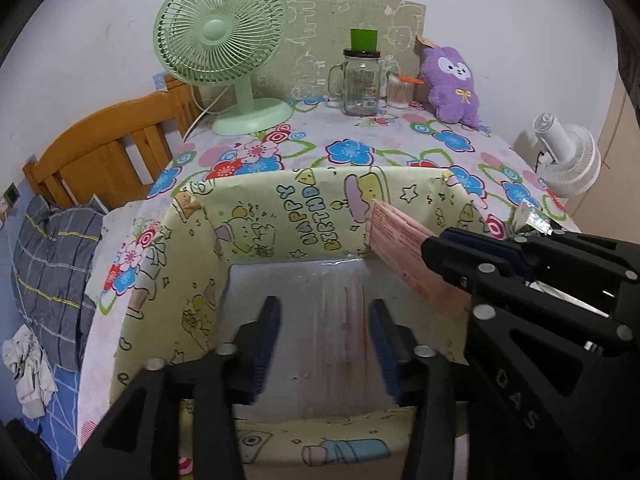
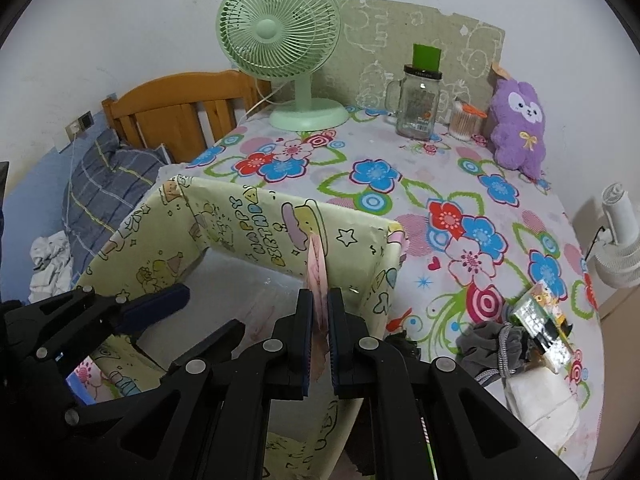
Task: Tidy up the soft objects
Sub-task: 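Carry straw bag and pink packet into the cardboard box and release both, then withdraw both grippers from the box back toward the table items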
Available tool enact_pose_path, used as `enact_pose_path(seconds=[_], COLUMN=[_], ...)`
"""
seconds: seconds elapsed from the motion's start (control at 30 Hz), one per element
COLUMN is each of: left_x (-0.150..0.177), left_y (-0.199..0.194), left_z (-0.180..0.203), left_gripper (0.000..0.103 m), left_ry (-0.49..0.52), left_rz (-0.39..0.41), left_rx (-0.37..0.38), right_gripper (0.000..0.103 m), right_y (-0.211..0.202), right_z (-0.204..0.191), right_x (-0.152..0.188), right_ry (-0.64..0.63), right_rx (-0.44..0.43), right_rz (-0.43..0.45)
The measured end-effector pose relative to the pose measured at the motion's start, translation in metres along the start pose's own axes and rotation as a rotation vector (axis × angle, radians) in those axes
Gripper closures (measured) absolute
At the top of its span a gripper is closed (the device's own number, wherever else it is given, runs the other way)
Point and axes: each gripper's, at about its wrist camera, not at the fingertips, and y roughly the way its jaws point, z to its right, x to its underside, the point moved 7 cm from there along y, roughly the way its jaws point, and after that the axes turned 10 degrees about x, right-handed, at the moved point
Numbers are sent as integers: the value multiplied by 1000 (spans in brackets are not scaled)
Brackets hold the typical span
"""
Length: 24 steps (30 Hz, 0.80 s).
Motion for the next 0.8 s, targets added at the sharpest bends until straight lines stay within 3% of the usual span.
enact_pose_path(seconds=[0.23, 0.3, 0.37, 0.43, 0.6, 0.8], left_x=[2, 2, 2, 2, -2, -8], left_y=[-6, -10, -14, -19, -32, -49], left_z=[-2, -3, -3, -3, -1, 8], left_gripper=[25, 21, 20, 18, 14, 7], left_ry=[4, 6, 13, 14, 14, 11], left_rz=[3, 4, 11, 19, 44, 92], left_rx=[-30, -47, -56, -59, -61, -56], right_gripper=[87, 75, 51, 39, 36, 25], right_y=[-4, -6, -10, -17, -31, -51], right_z=[-13, -14, -14, -13, -12, -5], right_x=[-2, -3, -3, -5, -8, -13], right_ry=[-36, -36, -30, -24, -15, 5], right_rx=[-37, -39, -36, -33, -32, -19], right_rz=[-1, -7, 6, 32, 61, 102])
